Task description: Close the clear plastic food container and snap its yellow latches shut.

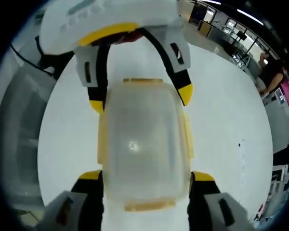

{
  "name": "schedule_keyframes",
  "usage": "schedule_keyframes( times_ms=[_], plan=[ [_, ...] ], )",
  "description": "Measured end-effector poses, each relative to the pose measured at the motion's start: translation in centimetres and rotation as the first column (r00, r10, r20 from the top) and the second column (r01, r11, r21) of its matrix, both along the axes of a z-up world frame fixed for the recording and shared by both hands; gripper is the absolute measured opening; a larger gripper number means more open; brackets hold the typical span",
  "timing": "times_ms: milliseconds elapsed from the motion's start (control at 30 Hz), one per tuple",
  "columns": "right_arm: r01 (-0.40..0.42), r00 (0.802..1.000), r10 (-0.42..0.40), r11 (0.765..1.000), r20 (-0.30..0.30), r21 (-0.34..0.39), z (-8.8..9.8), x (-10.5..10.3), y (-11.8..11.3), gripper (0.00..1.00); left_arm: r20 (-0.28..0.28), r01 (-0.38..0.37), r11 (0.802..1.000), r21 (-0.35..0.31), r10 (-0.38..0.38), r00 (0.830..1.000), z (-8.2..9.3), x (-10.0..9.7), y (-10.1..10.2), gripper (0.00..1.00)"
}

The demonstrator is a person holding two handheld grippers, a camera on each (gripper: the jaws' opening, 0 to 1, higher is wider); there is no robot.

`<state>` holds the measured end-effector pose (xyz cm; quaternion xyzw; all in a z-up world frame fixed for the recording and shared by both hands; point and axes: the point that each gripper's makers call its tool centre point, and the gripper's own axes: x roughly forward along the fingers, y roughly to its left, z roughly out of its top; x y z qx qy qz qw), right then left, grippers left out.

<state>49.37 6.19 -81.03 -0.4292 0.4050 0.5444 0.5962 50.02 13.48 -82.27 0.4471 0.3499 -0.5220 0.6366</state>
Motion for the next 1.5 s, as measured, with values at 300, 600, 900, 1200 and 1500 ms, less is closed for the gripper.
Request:
schedule_keyframes(
  times_ms=[300, 600, 900, 1200, 1500],
  plan=[
    [-0.005, 1.000, 0.005, 1.000, 0.003, -0.012, -0.1, 1.5, -0.1, 0.71, 0.003, -0.005, 1.000, -0.014, 0.005, 1.000, 0.0, 1.5, -0.2, 0.80],
    [-0.003, 1.000, 0.003, 1.000, 0.008, -0.019, -0.1, 2.7, -0.3, 0.71, 0.006, -0.006, 1.000, -0.015, 0.006, 1.000, 0.0, 2.7, -0.4, 0.80],
    [-0.003, 1.000, 0.003, 1.000, 0.009, -0.019, 0.0, 2.8, -0.4, 0.72, 0.007, -0.003, 1.000, -0.018, 0.004, 1.000, 0.1, 2.8, -0.5, 0.80],
    [0.007, 1.000, -0.007, 1.000, 0.015, -0.005, -0.1, 2.8, -0.5, 0.77, 0.026, 0.006, 1.000, -0.026, -0.006, 1.000, 0.1, 2.6, -0.5, 0.87],
    [0.053, 0.998, -0.055, 0.998, 0.045, 0.037, 0.9, 3.0, -1.1, 0.85, 0.046, -0.041, 0.996, -0.073, 0.044, 0.998, 1.3, 3.1, -0.2, 0.91]
  ],
)
